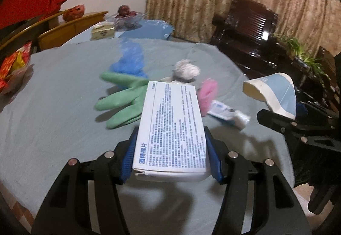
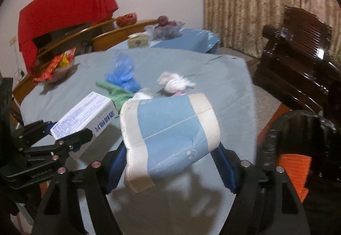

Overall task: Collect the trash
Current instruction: 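Carry the white box and paper cup over the black bin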

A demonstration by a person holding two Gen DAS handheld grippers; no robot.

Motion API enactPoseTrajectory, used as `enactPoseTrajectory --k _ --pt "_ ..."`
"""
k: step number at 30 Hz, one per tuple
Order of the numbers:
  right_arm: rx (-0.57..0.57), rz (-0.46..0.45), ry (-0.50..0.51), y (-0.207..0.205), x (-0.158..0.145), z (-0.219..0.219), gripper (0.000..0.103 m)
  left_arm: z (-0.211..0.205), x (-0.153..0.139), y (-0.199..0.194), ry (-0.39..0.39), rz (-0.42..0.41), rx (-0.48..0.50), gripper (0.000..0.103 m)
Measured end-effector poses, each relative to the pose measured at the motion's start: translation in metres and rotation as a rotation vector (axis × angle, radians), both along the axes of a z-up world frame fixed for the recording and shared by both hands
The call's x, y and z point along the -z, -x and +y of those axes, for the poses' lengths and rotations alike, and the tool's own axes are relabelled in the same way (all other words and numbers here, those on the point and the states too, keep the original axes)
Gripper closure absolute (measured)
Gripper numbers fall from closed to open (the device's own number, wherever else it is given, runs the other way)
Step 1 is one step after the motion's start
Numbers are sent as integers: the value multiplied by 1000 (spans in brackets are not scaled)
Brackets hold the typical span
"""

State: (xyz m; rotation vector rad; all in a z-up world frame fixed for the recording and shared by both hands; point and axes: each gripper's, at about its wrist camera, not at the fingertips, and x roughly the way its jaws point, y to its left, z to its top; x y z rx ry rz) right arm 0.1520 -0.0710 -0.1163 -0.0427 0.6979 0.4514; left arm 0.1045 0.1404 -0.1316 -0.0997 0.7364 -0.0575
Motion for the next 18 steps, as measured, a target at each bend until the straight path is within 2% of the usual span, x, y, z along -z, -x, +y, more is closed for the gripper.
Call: enactPoseTrajectory --k 8,18 --pt "141 -43 -19 5 -21 -67 29 -58 -17 -14 26 -37 115 48" --pt "315 -58 -7 10 -24 -148 29 -145 -34 -37 71 -75 286 48"
